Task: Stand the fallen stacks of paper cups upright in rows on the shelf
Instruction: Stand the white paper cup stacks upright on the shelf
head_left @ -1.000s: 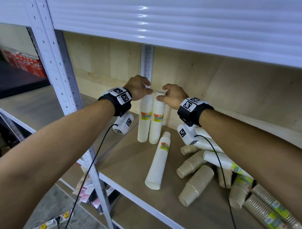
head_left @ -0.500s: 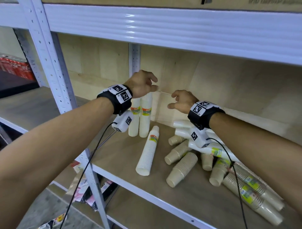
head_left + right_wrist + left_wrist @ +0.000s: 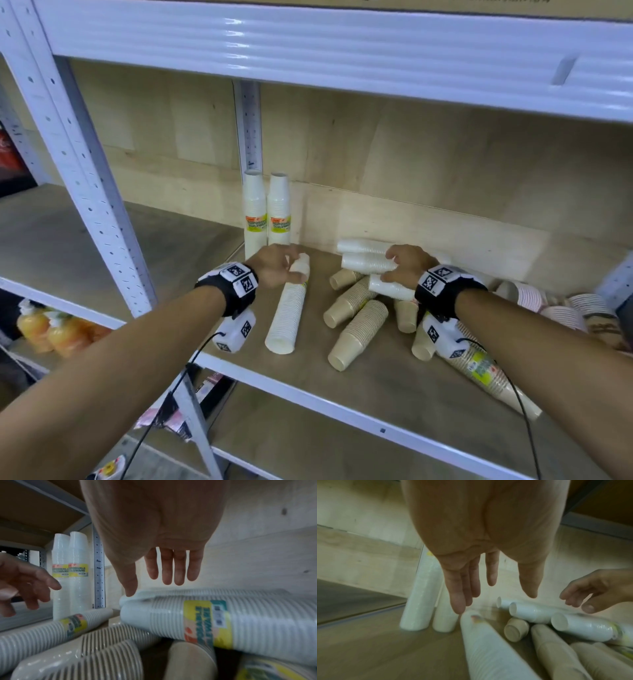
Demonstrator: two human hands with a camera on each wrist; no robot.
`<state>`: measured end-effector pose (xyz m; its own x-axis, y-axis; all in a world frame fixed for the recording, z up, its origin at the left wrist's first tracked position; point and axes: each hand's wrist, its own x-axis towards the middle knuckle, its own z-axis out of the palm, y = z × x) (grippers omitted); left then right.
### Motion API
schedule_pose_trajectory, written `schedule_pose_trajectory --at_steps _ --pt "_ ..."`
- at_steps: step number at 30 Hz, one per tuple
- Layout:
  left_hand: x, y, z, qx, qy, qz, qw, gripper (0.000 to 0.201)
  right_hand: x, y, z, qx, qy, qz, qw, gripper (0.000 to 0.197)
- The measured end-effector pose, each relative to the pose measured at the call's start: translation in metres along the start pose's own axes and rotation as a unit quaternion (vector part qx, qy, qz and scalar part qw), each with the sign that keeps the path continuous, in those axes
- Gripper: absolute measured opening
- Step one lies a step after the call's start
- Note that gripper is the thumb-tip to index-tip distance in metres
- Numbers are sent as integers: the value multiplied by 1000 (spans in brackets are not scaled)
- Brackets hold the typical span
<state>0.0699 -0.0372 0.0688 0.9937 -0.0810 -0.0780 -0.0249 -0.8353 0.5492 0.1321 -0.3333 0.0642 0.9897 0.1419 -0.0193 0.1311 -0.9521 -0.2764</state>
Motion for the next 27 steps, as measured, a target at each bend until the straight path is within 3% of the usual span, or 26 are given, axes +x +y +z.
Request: schedule_pose_trajectory --at_steps 5,12,18,27 --pt "-3 -24 27 2 -52 -58 997 83 -6 19 14 -63 -2 -6 998 66" --pt "2 -36 51 56 -83 -80 992 104 -9 31 30 -108 1 -17 994 70" --pt "4 -31 55 -48 -105 -124 986 102 -7 33 33 -121 7 -24 992 66" --pt "3 -19 53 -72 -118 -158 978 83 -11 27 20 -121 7 -35 992 61"
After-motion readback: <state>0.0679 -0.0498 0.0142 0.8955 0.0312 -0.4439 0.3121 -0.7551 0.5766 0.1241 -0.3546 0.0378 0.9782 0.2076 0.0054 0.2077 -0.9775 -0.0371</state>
